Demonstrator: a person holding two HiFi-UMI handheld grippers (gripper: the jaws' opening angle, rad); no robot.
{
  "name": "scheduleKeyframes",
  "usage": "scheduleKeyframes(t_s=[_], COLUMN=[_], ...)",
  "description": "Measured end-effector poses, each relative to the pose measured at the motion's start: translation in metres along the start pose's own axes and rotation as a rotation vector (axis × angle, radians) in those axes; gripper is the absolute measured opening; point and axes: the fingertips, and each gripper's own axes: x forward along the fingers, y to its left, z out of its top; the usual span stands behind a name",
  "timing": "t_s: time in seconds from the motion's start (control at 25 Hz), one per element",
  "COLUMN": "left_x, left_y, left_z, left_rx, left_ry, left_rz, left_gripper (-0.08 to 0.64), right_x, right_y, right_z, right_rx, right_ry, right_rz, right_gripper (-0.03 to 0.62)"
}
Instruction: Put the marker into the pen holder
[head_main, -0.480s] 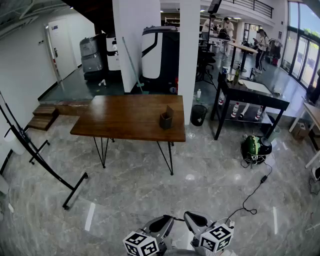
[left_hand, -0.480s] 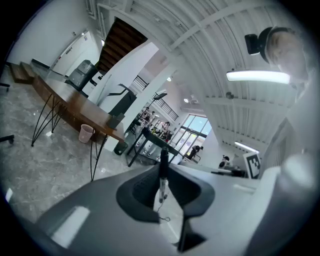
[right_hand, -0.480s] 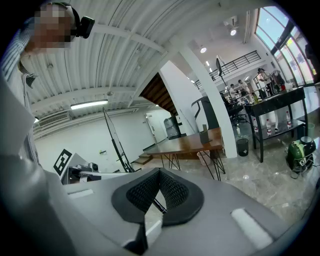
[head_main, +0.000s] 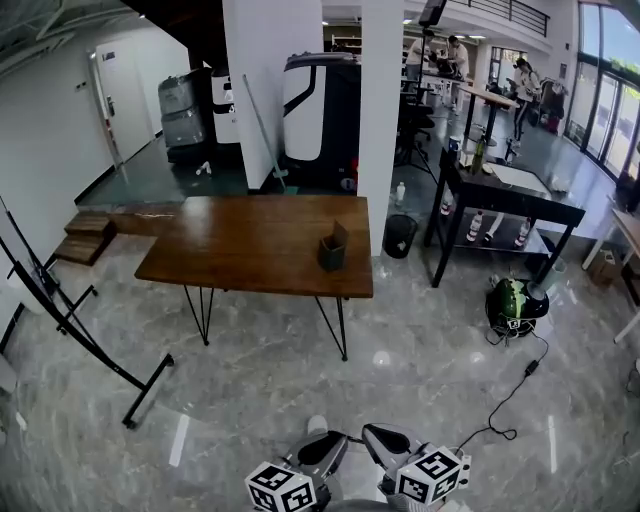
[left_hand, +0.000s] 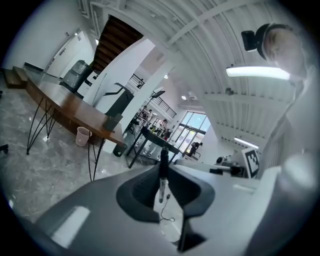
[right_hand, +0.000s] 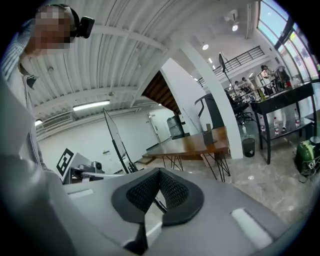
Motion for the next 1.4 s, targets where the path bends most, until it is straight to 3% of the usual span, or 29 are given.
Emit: scheduleKeyframes(t_s=[0.28, 0.76, 0.96, 1.12, 1.4], left_x=[0.054, 0.143, 0.171, 0.188, 0.215], left_y=[0.053, 0.164, 0.194, 0.207, 0.243], left_z=[0.045, 0.187, 0.202, 0.202, 0.219], left_rx=[0.014, 0.071, 0.036, 0.044, 0.012], left_ry=[0.009, -0.031, -0.003, 0.043, 0.044], left_rz=[-0.014, -0.056, -0.078, -0.087, -0.031], left_gripper=[0.051, 0.051, 0.051, 0.051, 0.051], right_x=[0.062, 0.201, 0.236, 0.246, 0.274], right_y=[-0.052, -0.133, -0.152, -0.17, -0.203], right_z=[0.027, 0.131, 0.142, 0.137, 0.148], right_rx=[0.02, -0.012, -0.01, 0.043, 0.056], right_ry=[0.005, -0.064, -0.064, -0.041, -0.019], right_rz=[-0.021, -0.07, -0.096, -0.119, -0.107], right_gripper=[-0.001, -0.001, -0.001, 0.0, 0.0])
